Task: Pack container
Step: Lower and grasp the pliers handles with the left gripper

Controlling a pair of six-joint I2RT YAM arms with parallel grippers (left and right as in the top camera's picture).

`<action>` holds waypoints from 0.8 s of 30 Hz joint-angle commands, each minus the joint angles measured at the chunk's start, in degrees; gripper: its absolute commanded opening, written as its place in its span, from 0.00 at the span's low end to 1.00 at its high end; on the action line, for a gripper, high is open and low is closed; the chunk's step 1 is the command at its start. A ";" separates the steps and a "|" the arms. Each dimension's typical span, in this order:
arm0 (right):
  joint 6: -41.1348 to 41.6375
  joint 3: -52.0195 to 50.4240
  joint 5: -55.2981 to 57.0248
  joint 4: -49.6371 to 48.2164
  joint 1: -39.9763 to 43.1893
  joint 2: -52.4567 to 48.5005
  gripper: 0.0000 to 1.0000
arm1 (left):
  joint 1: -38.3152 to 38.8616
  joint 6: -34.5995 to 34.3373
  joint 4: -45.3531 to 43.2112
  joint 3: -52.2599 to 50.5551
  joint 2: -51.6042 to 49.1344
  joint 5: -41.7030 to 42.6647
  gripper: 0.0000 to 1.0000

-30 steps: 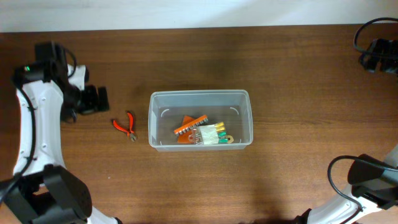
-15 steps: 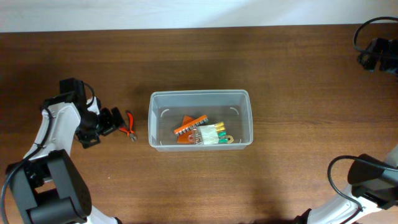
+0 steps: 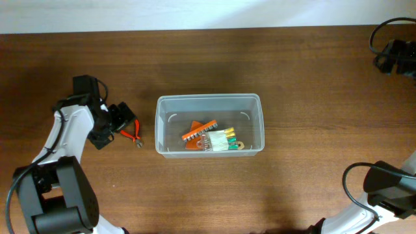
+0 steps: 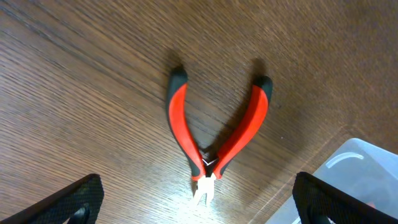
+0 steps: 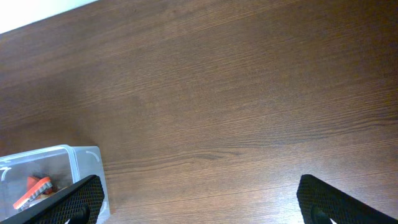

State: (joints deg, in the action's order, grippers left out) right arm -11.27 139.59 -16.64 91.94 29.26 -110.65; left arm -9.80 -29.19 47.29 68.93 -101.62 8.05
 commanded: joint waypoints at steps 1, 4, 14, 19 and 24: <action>0.24 -0.31 -0.96 0.00 -0.02 -0.09 0.99 | 0.96 -1.73 0.22 -0.28 -0.04 -3.45 0.99; 0.24 -0.31 -0.96 0.00 -0.02 -0.09 0.99 | 1.03 -2.82 0.33 -0.66 -0.24 -4.22 0.99; 0.24 -0.31 -0.96 0.00 -0.02 -0.09 0.99 | 1.03 -3.56 0.57 -1.51 -5.33 -5.53 0.99; 0.24 -0.31 -0.96 0.07 -0.02 -0.09 0.99 | 0.48 -3.74 -0.37 -1.51 -8.44 -5.62 0.99; 0.24 -0.31 -0.96 0.24 -0.02 -0.09 0.99 | -0.66 -4.00 -0.35 -1.51 -9.11 -6.95 0.99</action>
State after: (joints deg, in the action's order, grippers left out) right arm -11.09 139.59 -16.67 92.16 29.26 -110.65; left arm -9.80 -32.62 46.89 68.12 -109.30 3.09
